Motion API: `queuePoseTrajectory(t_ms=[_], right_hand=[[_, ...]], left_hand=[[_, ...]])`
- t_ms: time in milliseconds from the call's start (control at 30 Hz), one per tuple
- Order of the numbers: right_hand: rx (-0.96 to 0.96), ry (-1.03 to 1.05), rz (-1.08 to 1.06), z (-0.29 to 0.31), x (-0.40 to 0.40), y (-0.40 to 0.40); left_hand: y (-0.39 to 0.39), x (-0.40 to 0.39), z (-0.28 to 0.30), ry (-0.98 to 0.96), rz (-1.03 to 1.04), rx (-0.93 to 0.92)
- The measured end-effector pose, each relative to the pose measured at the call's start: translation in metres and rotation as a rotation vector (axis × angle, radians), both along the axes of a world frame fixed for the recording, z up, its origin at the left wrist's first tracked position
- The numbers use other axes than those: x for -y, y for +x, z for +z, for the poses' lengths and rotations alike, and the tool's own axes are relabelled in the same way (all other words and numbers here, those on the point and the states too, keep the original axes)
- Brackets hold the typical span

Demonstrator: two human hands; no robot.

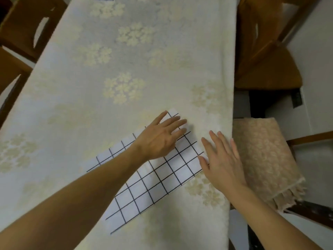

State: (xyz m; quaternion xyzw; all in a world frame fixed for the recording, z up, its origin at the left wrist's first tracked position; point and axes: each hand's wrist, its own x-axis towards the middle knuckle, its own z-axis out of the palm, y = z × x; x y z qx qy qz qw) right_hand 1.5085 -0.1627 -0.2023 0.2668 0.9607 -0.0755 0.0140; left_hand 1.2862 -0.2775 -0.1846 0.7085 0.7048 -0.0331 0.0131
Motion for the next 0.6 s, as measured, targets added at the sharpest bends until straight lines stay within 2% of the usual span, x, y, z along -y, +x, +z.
queuePoseTrajectory(t_ms=[233, 600], right_hand=[[-0.017, -0.021, -0.028, -0.013, 0.003, -0.004], [-0.076, -0.100, -0.069, -0.019, 0.005, -0.011]], left_hand=[[-0.023, -0.039, -0.011, -0.093, -0.253, -0.077], [-0.034, -0.068, -0.016, -0.124, -0.345, -0.062]])
